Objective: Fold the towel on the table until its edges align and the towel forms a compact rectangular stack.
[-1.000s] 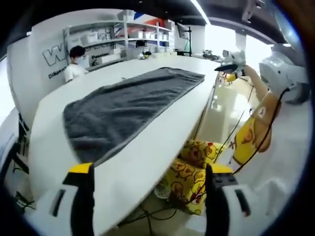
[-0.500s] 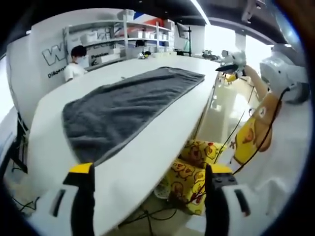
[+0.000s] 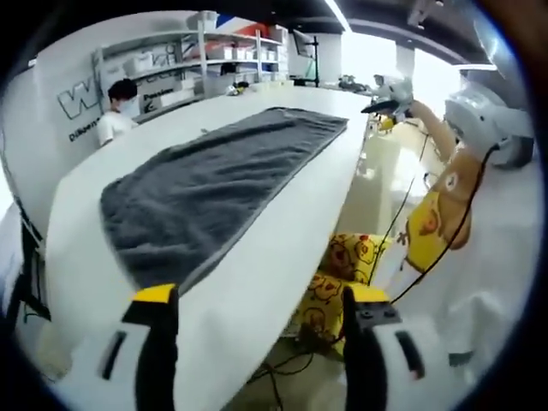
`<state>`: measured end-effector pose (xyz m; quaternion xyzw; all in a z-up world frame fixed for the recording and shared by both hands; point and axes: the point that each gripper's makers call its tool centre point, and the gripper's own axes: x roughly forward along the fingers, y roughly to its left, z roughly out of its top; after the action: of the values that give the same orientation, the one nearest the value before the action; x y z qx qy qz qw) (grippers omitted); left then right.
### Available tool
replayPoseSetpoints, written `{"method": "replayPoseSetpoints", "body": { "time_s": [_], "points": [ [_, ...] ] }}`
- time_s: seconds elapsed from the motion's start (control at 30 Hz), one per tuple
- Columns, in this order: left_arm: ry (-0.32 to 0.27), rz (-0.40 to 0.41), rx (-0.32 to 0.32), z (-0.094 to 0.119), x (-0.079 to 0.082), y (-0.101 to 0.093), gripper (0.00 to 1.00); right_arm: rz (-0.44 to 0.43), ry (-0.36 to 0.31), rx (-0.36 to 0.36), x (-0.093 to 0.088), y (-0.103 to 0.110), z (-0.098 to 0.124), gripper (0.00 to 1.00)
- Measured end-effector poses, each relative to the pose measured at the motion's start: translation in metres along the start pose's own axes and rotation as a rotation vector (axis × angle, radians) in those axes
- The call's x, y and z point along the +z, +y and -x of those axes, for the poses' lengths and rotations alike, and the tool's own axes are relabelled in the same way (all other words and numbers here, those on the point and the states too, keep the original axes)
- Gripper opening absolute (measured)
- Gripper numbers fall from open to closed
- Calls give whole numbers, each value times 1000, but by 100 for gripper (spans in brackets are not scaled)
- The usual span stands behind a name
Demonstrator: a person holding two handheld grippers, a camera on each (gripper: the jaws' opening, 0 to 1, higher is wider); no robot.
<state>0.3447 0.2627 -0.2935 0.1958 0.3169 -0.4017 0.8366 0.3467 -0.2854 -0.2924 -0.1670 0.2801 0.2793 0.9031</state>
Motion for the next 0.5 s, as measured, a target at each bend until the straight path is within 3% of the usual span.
{"method": "replayPoseSetpoints", "body": {
  "time_s": [0.17, 0.2, 0.3, 0.4, 0.43, 0.5],
  "points": [
    [71, -65, -8, -5, -5, 20, 64, 112, 69, 4, -2, -17, -4, 64],
    [93, -117, -12, -5, -7, 28, 60, 118, 80, 4, -1, -23, -5, 59],
    [129, -172, -6, -7, -9, 43, 54, 156, 93, 10, 0, -36, -10, 52],
    [152, -306, -10, -12, -9, 57, 39, 289, 125, 9, -2, -54, -14, 49],
    [162, -318, -31, -14, -11, 58, 35, 351, 129, 24, -4, -57, -16, 49],
    [162, -285, -66, -20, -13, 60, 29, 332, 131, 57, -8, -60, -21, 49]
  ]
}}
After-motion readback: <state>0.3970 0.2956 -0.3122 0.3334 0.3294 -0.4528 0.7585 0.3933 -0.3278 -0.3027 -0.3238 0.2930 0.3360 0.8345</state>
